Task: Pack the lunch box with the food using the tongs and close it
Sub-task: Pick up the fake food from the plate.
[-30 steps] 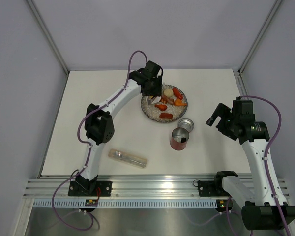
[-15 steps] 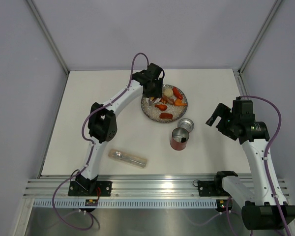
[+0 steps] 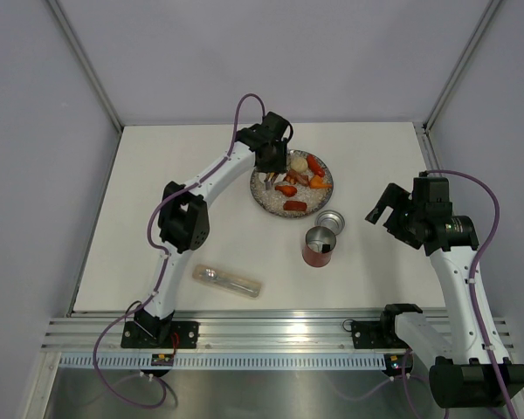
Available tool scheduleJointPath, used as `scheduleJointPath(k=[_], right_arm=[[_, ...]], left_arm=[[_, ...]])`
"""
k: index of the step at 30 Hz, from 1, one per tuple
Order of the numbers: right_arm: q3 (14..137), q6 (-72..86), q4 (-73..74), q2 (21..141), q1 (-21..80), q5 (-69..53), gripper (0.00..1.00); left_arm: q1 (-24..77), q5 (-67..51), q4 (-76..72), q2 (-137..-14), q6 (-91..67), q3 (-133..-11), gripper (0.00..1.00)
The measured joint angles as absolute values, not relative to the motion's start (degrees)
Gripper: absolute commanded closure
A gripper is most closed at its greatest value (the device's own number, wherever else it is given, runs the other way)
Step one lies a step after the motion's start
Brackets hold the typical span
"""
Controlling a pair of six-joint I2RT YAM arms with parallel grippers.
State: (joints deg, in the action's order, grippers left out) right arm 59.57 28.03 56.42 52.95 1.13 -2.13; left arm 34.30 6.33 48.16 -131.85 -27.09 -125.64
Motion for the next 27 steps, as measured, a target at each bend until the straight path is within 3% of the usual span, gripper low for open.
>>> scheduleJointPath(k=[7, 12, 27], right_arm=[[59.6, 28.1, 56.4, 52.9, 1.1, -2.2, 0.00], [59.6, 28.1, 56.4, 52.8, 1.1, -2.2, 0.01], [59.6, 28.1, 56.5, 52.2, 1.1, -2.1, 0.01]], left_arm=[[34.3, 6.4, 48.2, -131.8, -27.0, -125.6, 0.86], [34.3, 6.7, 48.3, -130.2, -26.7, -125.0, 0.99], [34.6, 6.7, 48.1, -120.3, -25.1, -119.1, 1.00]])
